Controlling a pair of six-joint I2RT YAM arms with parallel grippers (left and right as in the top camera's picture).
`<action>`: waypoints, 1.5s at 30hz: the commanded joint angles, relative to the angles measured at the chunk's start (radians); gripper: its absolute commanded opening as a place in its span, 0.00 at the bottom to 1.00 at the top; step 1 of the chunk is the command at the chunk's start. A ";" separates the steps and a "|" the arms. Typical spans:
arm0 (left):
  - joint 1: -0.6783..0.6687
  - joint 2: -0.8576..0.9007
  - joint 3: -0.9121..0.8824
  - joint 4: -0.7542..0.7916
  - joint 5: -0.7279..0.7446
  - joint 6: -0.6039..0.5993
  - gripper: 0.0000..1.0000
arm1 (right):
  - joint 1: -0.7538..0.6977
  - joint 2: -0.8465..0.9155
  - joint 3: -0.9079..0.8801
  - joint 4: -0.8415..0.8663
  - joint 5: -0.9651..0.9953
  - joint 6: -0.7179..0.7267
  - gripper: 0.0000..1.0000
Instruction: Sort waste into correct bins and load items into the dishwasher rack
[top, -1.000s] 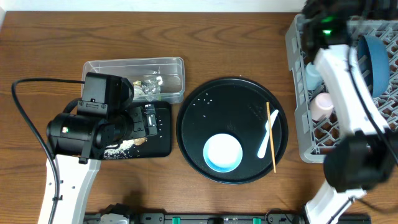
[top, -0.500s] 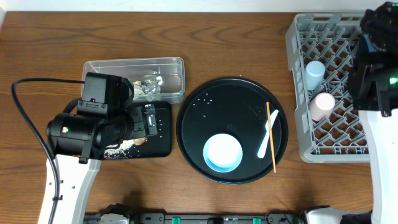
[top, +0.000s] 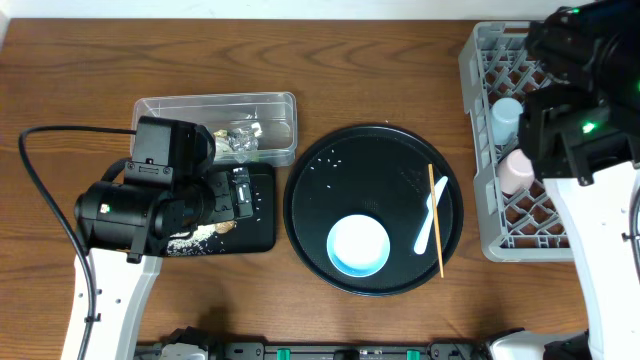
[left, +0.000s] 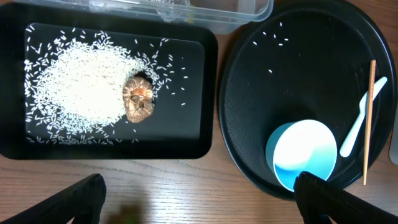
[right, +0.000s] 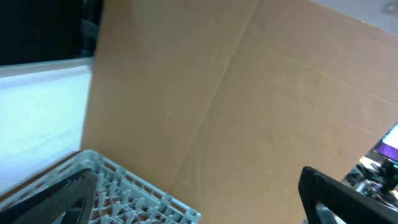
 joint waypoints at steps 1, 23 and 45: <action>-0.002 0.000 0.005 -0.003 -0.013 0.002 0.98 | 0.051 -0.003 0.013 -0.001 -0.007 0.012 0.99; -0.002 0.000 0.005 -0.003 -0.013 0.002 0.98 | 0.089 -0.113 0.251 -1.128 -0.292 0.999 0.99; -0.002 0.000 0.005 -0.003 -0.013 0.002 0.98 | -0.512 0.175 0.280 -2.049 -1.188 1.477 0.82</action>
